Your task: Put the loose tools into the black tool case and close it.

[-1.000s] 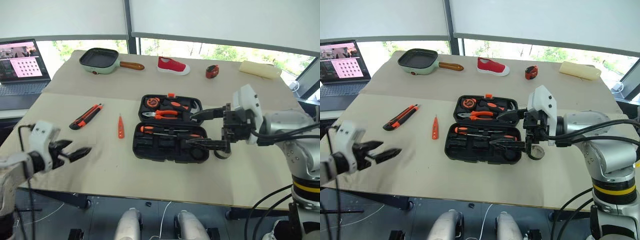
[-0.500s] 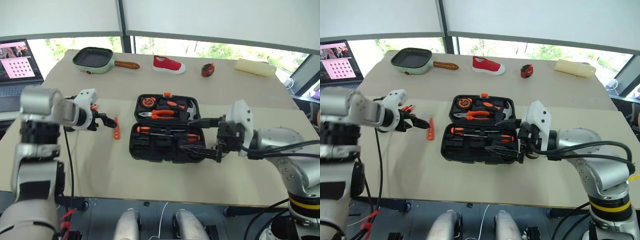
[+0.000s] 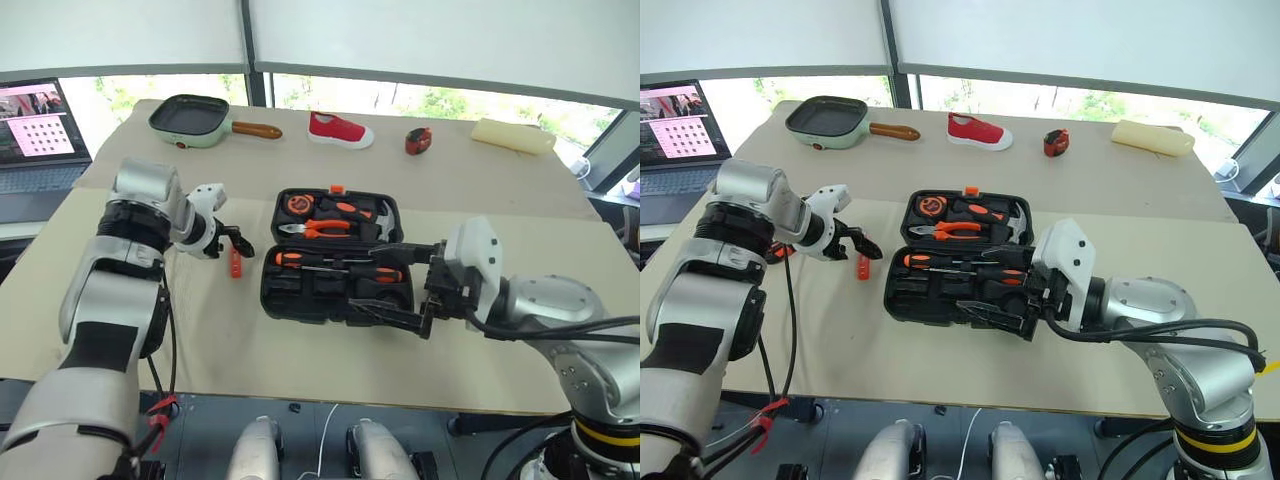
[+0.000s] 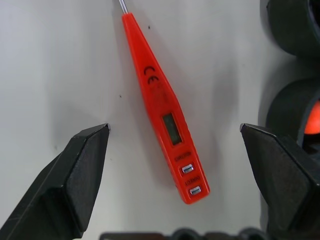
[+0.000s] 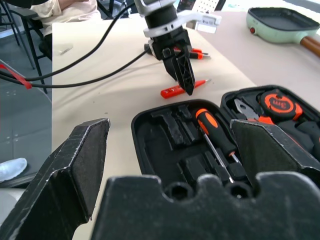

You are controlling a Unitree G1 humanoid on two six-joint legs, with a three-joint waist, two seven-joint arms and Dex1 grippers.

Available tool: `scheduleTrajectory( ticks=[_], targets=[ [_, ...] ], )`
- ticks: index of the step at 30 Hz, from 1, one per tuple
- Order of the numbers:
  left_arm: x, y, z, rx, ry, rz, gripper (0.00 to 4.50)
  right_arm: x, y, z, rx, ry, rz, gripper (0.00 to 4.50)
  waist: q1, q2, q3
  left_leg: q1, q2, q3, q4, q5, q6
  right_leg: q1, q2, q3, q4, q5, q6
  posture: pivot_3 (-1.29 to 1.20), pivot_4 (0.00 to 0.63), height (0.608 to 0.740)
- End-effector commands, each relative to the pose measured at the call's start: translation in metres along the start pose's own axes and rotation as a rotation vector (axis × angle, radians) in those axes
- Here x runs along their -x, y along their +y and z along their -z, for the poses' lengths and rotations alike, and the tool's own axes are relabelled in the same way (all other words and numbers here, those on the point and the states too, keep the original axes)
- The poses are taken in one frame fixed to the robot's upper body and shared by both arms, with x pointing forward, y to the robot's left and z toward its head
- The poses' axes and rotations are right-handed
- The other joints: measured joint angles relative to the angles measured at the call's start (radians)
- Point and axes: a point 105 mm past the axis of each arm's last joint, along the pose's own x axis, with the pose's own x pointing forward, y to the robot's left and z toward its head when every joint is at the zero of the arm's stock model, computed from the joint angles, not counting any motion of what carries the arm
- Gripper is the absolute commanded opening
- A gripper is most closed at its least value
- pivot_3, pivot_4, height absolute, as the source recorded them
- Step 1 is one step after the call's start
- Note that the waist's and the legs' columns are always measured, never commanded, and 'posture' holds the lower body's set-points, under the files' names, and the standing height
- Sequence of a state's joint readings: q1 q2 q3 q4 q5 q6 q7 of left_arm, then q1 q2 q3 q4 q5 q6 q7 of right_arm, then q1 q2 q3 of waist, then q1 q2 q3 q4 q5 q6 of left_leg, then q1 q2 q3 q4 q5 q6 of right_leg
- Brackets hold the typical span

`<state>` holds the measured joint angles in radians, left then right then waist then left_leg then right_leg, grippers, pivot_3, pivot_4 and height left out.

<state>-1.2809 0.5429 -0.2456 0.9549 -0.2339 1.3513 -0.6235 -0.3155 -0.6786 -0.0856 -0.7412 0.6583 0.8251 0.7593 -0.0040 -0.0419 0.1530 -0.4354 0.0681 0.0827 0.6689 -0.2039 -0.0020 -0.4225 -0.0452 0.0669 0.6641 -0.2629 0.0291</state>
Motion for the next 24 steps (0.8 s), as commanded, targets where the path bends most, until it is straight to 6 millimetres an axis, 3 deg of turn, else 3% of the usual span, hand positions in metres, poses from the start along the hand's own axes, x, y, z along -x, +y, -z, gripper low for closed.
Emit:
scheduleTrajectory(
  ticks=[1,8,14,17,20,24],
  targets=[
    [-0.017,0.005,0.011,-0.018,0.043,-0.024,3.22,0.006,0.009,-0.013,0.044,-0.025,-0.015,4.50,0.003,0.002,-0.002,0.001,0.000,0.000,0.000,0.000,0.000,0.001,0.000,0.000,0.000,0.000,0.000,0.00,0.150,0.740],
    [-0.020,0.017,0.013,0.004,0.033,-0.049,0.48,0.012,0.013,-0.017,0.043,-0.011,-0.031,4.50,0.016,0.003,-0.003,0.002,0.000,0.000,0.000,0.000,0.000,0.002,0.000,0.000,0.000,0.000,0.000,0.00,0.150,0.740],
    [-0.004,0.035,0.006,-0.003,-0.023,-0.059,0.39,0.018,0.008,-0.010,0.022,0.022,-0.013,4.50,0.013,0.003,-0.003,0.002,0.000,0.000,0.000,0.000,0.000,0.002,0.000,0.000,0.000,0.000,0.000,0.00,0.150,0.740],
    [0.008,0.042,-0.008,-0.250,-0.088,-0.045,0.39,0.022,0.007,-0.003,0.003,0.051,-0.011,4.50,0.008,0.002,-0.002,0.001,0.000,0.000,0.000,0.000,0.000,0.000,0.000,0.000,0.000,0.000,0.000,0.00,0.150,0.740],
    [0.035,0.030,-0.018,-0.707,-0.194,0.135,0.39,0.028,0.007,0.009,-0.040,0.105,-0.009,4.50,-0.009,0.000,-0.001,0.000,0.001,0.000,-0.001,0.000,0.000,-0.001,0.000,0.000,0.000,0.000,-0.001,0.00,0.150,0.740],
    [0.052,0.006,-0.009,-0.894,-0.208,0.339,0.39,0.032,0.009,0.015,-0.076,0.122,-0.015,4.50,-0.002,-0.002,0.000,-0.004,0.001,0.000,-0.001,0.000,0.000,-0.004,0.000,0.000,-0.001,0.000,-0.002,0.00,0.150,0.740]
  ],
)
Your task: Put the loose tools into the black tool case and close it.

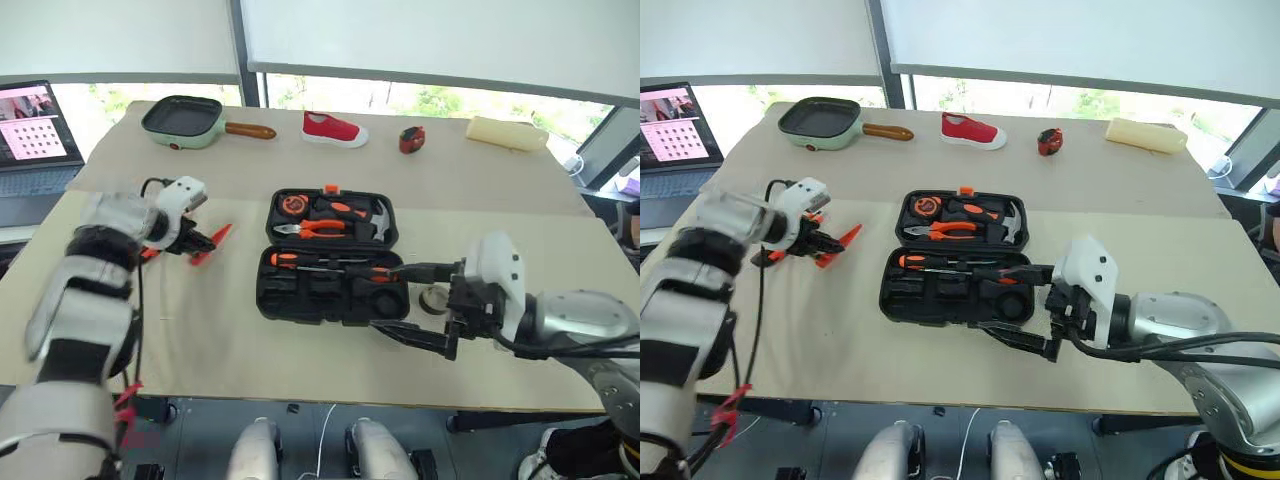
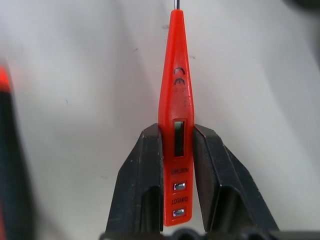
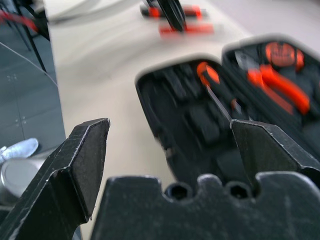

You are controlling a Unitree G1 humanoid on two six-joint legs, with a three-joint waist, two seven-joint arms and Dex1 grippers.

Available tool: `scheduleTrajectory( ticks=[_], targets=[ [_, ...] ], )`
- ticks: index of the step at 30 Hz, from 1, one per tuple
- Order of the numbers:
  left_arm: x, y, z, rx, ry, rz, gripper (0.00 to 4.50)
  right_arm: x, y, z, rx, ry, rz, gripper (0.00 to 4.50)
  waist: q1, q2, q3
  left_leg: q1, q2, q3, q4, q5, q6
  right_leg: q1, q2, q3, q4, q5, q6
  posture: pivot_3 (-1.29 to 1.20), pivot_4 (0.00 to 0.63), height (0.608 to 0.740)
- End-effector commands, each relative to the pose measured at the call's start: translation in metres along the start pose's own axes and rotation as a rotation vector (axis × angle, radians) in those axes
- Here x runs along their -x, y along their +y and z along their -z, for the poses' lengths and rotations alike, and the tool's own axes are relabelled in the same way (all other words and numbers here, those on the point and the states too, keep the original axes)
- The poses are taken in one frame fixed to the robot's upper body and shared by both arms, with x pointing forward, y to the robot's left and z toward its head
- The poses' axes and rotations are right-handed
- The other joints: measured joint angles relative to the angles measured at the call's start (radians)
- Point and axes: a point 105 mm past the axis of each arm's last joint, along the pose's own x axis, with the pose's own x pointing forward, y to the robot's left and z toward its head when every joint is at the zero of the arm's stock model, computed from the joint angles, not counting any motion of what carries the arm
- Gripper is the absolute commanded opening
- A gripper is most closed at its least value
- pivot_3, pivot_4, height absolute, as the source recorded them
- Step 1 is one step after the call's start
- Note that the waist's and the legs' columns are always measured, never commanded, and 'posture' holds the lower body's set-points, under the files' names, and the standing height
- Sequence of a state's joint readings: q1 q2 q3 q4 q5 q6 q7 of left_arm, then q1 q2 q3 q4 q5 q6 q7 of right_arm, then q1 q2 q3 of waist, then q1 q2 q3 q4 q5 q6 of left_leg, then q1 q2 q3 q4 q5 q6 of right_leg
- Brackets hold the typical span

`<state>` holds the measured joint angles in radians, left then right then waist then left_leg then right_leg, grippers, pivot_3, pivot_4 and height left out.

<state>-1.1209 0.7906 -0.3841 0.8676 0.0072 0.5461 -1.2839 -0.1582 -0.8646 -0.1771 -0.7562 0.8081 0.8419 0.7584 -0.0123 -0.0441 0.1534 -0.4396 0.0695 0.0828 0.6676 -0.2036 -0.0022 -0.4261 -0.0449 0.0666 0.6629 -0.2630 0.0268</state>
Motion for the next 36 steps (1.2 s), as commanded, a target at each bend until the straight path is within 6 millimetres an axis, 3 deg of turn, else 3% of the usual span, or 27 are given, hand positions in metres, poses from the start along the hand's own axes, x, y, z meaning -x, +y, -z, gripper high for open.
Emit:
scheduleTrajectory(
  ticks=[1,6,15,18,22,30,36],
  targets=[
    [0.015,-0.035,-0.035,-0.285,-0.097,0.218,0.39,0.005,0.003,-0.007,0.024,-0.020,-0.003,4.50,0.015,0.000,0.000,-0.001,0.000,0.000,0.000,0.000,0.000,0.001,-0.001,-0.001,-0.001,0.000,0.001,0.00,0.150,0.740],
    [0.009,-0.075,-0.053,-0.615,-0.073,0.392,0.39,0.003,0.002,-0.006,0.032,-0.018,0.023,4.50,0.026,0.000,0.000,-0.001,-0.001,0.000,0.003,0.000,0.001,0.002,-0.001,-0.001,-0.001,0.000,0.002,0.00,0.150,0.740],
    [-0.032,-0.107,-0.089,-0.760,-0.015,0.489,0.39,0.002,0.008,-0.005,0.025,-0.028,0.064,4.50,0.023,-0.001,0.000,-0.003,-0.001,-0.001,0.009,-0.002,0.003,0.002,0.000,-0.001,0.000,0.000,0.003,0.00,0.150,0.740],
    [-0.046,-0.106,-0.086,-0.709,0.088,0.465,0.39,0.003,0.010,-0.003,0.019,-0.027,0.084,4.50,0.017,-0.001,0.000,-0.003,-0.001,-0.002,0.009,-0.002,0.004,0.002,0.000,0.000,0.000,-0.001,0.003,0.00,0.150,0.740],
    [-0.053,-0.119,-0.095,-0.662,0.073,0.505,0.39,0.003,0.010,-0.002,0.013,-0.030,0.107,4.50,0.010,-0.001,0.000,-0.004,-0.001,-0.003,0.009,-0.002,0.004,0.002,0.001,0.000,0.000,-0.001,0.004,0.00,0.150,0.740],
    [-0.075,-0.115,-0.073,-0.720,0.186,0.443,0.39,0.001,0.008,-0.003,0.013,-0.034,0.126,4.50,0.009,-0.001,0.000,-0.004,-0.001,-0.004,0.009,-0.002,0.004,0.002,0.001,0.000,0.000,-0.001,0.004,0.00,0.150,0.740],
    [-0.079,-0.120,-0.067,-0.740,0.210,0.479,0.39,0.001,0.005,-0.005,0.016,-0.039,0.133,4.50,0.009,0.000,0.000,-0.003,-0.001,-0.004,0.009,-0.002,0.004,0.003,0.001,0.000,0.001,-0.001,0.004,0.00,0.150,0.740]
  ],
)
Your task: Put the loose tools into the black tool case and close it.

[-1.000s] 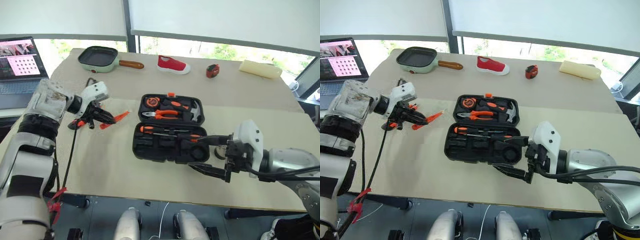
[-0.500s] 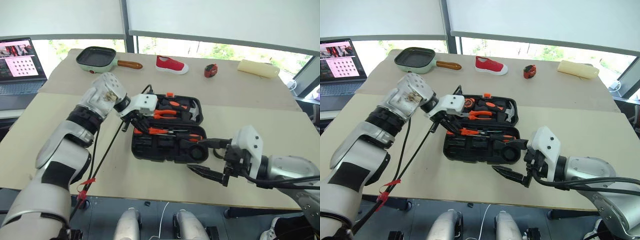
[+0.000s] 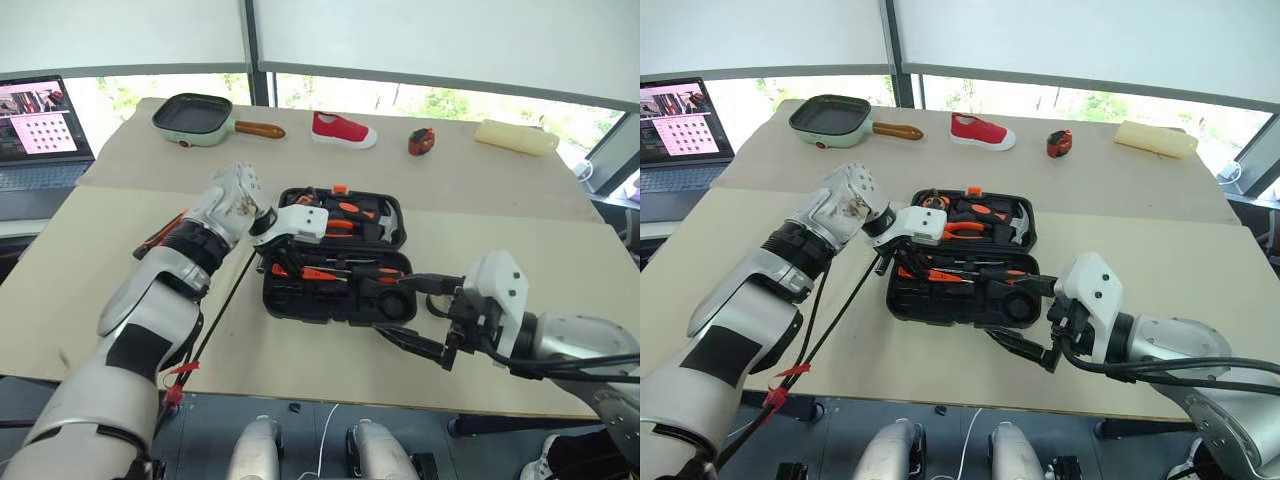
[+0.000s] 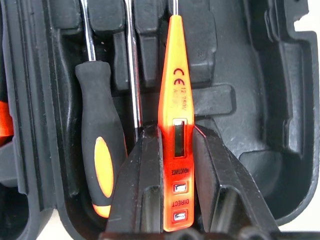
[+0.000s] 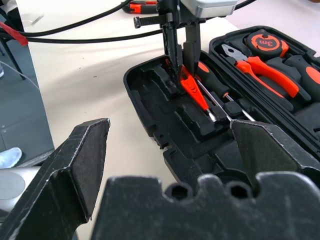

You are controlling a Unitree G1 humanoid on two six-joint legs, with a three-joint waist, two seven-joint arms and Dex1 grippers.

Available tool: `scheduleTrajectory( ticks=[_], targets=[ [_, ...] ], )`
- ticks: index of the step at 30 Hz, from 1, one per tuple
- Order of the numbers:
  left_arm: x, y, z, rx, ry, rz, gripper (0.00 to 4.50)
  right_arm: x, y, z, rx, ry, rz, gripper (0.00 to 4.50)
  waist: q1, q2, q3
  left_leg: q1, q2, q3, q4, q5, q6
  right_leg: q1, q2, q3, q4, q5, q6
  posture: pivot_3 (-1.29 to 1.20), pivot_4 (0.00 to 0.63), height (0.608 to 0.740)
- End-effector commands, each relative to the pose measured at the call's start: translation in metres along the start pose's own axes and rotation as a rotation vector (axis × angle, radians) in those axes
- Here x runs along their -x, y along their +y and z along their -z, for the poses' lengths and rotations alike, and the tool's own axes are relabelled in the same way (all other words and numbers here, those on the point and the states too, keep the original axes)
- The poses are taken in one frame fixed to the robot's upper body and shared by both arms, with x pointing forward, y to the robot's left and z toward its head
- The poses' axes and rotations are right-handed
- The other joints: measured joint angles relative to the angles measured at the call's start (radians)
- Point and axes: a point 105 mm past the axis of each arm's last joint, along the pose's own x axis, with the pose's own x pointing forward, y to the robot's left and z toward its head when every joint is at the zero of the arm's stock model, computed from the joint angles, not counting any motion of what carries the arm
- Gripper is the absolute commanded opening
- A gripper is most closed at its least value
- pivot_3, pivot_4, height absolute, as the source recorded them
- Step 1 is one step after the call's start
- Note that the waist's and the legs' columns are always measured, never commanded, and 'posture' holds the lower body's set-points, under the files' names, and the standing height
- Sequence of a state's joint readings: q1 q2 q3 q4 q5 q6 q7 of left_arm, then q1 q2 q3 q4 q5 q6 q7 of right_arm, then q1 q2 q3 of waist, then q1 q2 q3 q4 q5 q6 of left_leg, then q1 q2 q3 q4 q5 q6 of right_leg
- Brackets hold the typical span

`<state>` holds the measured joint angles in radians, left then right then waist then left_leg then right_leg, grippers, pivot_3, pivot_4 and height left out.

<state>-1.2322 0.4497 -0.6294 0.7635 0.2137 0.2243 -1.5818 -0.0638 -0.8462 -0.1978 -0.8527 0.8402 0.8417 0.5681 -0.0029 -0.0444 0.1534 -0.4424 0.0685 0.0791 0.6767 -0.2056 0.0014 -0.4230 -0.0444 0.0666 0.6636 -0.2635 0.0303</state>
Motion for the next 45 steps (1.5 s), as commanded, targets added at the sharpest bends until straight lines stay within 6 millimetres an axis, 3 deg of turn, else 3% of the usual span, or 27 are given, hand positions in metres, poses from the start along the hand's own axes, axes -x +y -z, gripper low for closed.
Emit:
scheduleTrajectory(
  ticks=[1,7,12,22,23,26,31,35,39,41,45],
  targets=[
    [-0.009,-0.002,0.005,0.017,0.025,0.014,0.39,0.000,0.000,-0.009,0.033,-0.033,0.001,4.50,0.000,0.000,0.000,0.000,0.000,0.000,0.000,0.000,0.000,0.000,0.000,0.000,0.000,0.000,0.000,0.00,0.150,0.740],
    [-0.012,-0.005,0.005,0.122,0.029,0.051,0.39,0.000,-0.001,-0.011,0.037,-0.038,0.011,4.50,0.003,0.000,-0.001,0.001,-0.001,-0.001,0.000,0.000,0.000,0.001,0.000,0.000,0.000,0.000,0.000,0.00,0.150,0.740],
    [-0.011,-0.006,-0.006,0.265,-0.019,0.082,0.39,-0.001,-0.002,-0.011,0.038,-0.047,0.020,4.50,-0.002,0.000,-0.001,0.001,0.000,-0.002,0.000,0.000,0.000,0.001,0.000,0.000,0.000,0.000,0.000,0.00,0.150,0.740],
    [-0.012,-0.008,0.004,0.231,0.019,0.082,0.39,-0.004,-0.006,-0.012,0.034,-0.059,0.031,4.50,-0.009,0.000,-0.001,0.001,-0.001,-0.002,0.000,0.000,0.000,0.001,0.000,0.000,0.000,0.000,0.000,0.00,0.150,0.740],
    [-0.012,-0.008,0.004,0.227,0.016,0.081,0.89,-0.004,-0.006,-0.012,0.033,-0.059,0.032,4.50,-0.009,0.000,-0.001,0.001,-0.001,-0.002,0.000,0.000,0.000,0.001,0.000,0.000,0.000,0.000,0.000,0.00,0.150,0.740],
    [-0.006,-0.006,0.001,0.214,-0.005,0.067,1.84,-0.005,-0.006,-0.011,0.030,-0.057,0.032,4.50,-0.009,0.000,-0.001,0.001,-0.001,-0.002,0.000,0.000,0.000,0.001,0.000,0.000,0.000,0.000,0.000,0.00,0.150,0.740],
    [0.029,-0.004,-0.003,0.181,-0.092,0.014,3.57,-0.006,-0.005,-0.009,0.018,-0.056,0.022,4.50,-0.012,0.000,-0.001,0.000,0.000,-0.003,0.000,0.000,0.000,0.000,0.001,0.000,0.001,0.000,0.000,0.00,0.150,0.740],
    [0.059,-0.011,0.000,0.170,-0.214,-0.018,3.57,-0.005,-0.006,-0.007,0.016,-0.046,0.019,4.50,-0.012,0.000,-0.001,0.000,0.000,-0.003,0.000,0.000,0.000,0.000,0.001,0.000,0.001,0.000,0.000,0.00,0.150,0.740],
    [0.073,-0.025,0.007,0.173,-0.341,-0.015,3.57,-0.004,-0.008,-0.006,0.018,-0.037,0.013,4.50,-0.007,0.001,-0.001,0.000,0.000,-0.003,0.000,0.000,0.000,0.000,0.000,0.000,0.001,0.000,0.000,0.00,0.150,0.740],
    [0.074,-0.025,0.008,0.177,-0.426,-0.036,3.17,-0.003,-0.009,-0.006,0.020,-0.032,0.010,4.50,-0.005,0.001,-0.001,0.000,0.000,-0.003,0.001,0.000,0.000,0.000,0.000,0.000,0.001,0.000,0.000,0.00,0.150,0.740],
    [0.059,-0.018,0.009,0.132,-0.582,-0.131,1.75,-0.003,-0.012,-0.006,0.024,-0.025,0.002,4.50,0.002,0.001,-0.001,0.000,0.000,-0.002,0.002,0.000,0.000,0.001,0.000,-0.001,0.001,0.000,0.000,0.00,0.150,0.740]
  ],
)
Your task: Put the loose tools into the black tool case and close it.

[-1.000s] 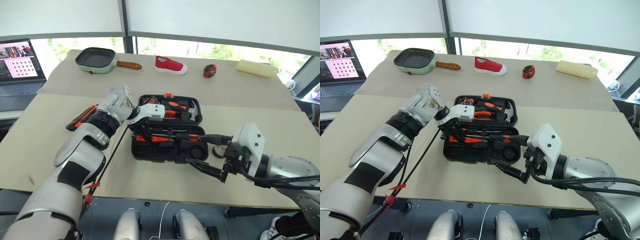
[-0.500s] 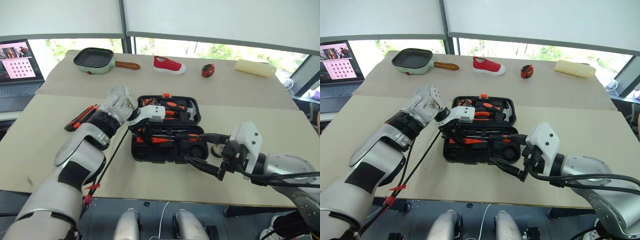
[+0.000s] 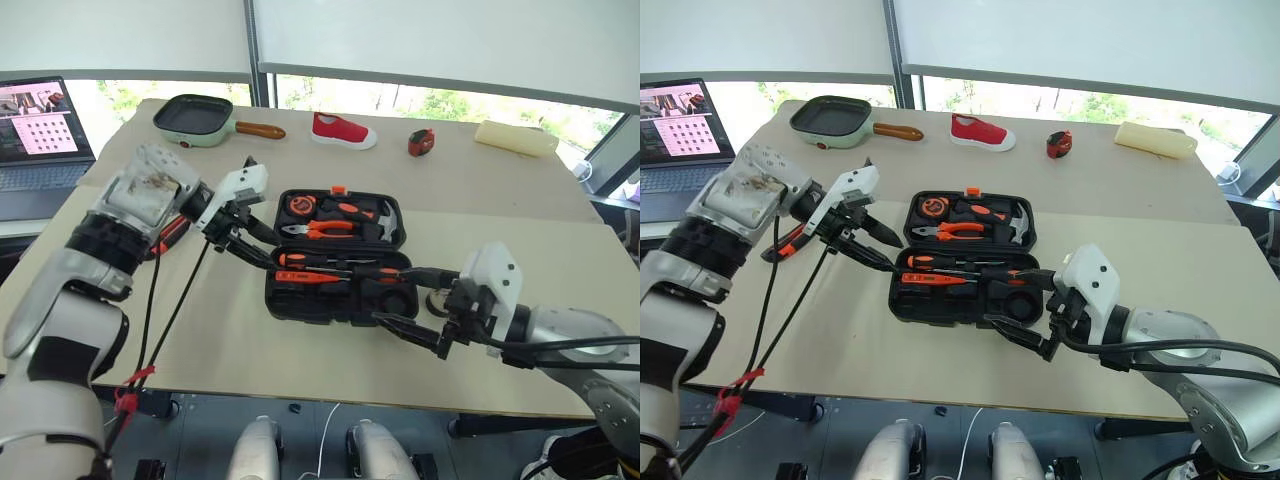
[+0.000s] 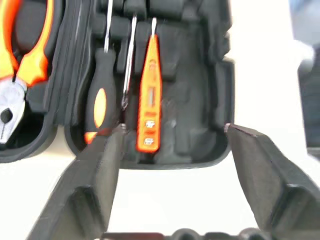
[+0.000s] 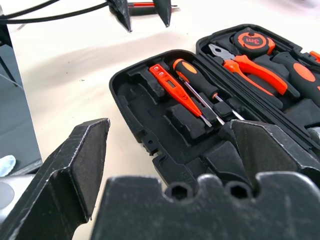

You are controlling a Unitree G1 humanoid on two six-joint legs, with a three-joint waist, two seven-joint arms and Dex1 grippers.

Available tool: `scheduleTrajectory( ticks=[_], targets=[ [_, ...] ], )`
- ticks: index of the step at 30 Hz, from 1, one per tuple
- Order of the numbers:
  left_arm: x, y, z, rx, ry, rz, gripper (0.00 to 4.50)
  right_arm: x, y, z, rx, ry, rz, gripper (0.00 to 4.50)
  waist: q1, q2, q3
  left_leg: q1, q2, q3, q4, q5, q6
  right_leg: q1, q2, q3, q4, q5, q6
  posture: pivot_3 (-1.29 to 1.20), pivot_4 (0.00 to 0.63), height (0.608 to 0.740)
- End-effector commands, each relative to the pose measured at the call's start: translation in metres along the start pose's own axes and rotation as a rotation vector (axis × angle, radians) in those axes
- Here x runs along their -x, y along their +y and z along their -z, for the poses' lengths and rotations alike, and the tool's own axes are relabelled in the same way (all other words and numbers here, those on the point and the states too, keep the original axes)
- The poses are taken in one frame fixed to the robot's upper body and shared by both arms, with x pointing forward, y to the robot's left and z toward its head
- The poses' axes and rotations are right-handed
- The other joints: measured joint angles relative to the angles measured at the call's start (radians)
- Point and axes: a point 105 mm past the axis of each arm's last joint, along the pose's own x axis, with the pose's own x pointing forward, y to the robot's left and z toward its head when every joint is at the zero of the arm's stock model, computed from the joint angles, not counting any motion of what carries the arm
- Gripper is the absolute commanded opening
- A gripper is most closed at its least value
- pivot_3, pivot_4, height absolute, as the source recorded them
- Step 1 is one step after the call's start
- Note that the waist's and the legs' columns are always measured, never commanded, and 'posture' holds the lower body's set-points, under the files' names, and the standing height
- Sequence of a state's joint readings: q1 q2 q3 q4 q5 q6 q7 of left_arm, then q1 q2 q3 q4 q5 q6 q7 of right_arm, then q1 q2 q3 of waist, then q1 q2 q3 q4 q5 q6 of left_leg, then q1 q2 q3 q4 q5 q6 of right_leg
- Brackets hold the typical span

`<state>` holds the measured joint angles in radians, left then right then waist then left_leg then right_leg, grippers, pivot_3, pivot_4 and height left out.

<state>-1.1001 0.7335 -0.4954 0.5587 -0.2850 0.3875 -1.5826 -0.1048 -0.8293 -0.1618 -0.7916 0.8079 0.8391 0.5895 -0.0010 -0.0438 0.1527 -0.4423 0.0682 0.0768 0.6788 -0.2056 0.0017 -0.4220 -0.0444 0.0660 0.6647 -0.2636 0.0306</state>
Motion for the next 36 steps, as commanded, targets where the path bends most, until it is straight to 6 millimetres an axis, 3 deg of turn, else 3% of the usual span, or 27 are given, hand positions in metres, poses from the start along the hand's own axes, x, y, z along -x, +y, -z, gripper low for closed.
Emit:
scheduleTrajectory(
  ticks=[1,2,5,18,36],
  targets=[
    [-0.006,0.005,-0.010,-0.079,-0.169,-0.059,1.49,0.002,-0.003,-0.010,0.045,-0.026,-0.001,4.50,0.001,0.000,0.000,0.000,0.000,0.000,0.000,0.000,0.000,0.000,0.000,0.000,0.000,0.000,0.000,0.00,0.150,0.740],
    [-0.014,0.006,-0.004,-0.052,-0.221,-0.066,0.99,0.001,-0.004,-0.011,0.045,-0.025,-0.005,4.50,0.002,0.000,0.000,0.000,0.000,0.000,0.000,0.000,0.000,0.000,0.000,0.000,0.000,0.000,0.000,0.00,0.150,0.740],
    [-0.031,0.008,0.007,-0.018,-0.299,-0.095,0.06,0.000,-0.005,-0.011,0.045,-0.022,-0.013,4.50,0.002,0.000,0.000,0.000,0.000,0.000,0.000,0.000,0.000,0.000,0.000,0.000,0.000,0.000,0.000,0.00,0.150,0.740],
    [-0.061,0.008,0.028,-0.053,-0.237,-0.144,0.06,0.000,-0.005,-0.008,0.039,-0.008,-0.017,4.50,0.005,0.000,0.000,0.000,0.000,0.000,0.000,0.000,0.000,0.000,0.000,0.000,0.000,0.000,0.000,0.00,0.150,0.740],
    [-0.079,0.004,0.059,-0.006,-0.151,-0.114,0.06,0.002,-0.010,-0.014,0.007,-0.041,0.015,4.50,0.005,0.000,-0.002,0.001,0.000,0.000,0.000,0.000,0.000,0.002,0.000,0.000,0.000,0.000,0.000,0.00,0.150,0.740]
  ],
)
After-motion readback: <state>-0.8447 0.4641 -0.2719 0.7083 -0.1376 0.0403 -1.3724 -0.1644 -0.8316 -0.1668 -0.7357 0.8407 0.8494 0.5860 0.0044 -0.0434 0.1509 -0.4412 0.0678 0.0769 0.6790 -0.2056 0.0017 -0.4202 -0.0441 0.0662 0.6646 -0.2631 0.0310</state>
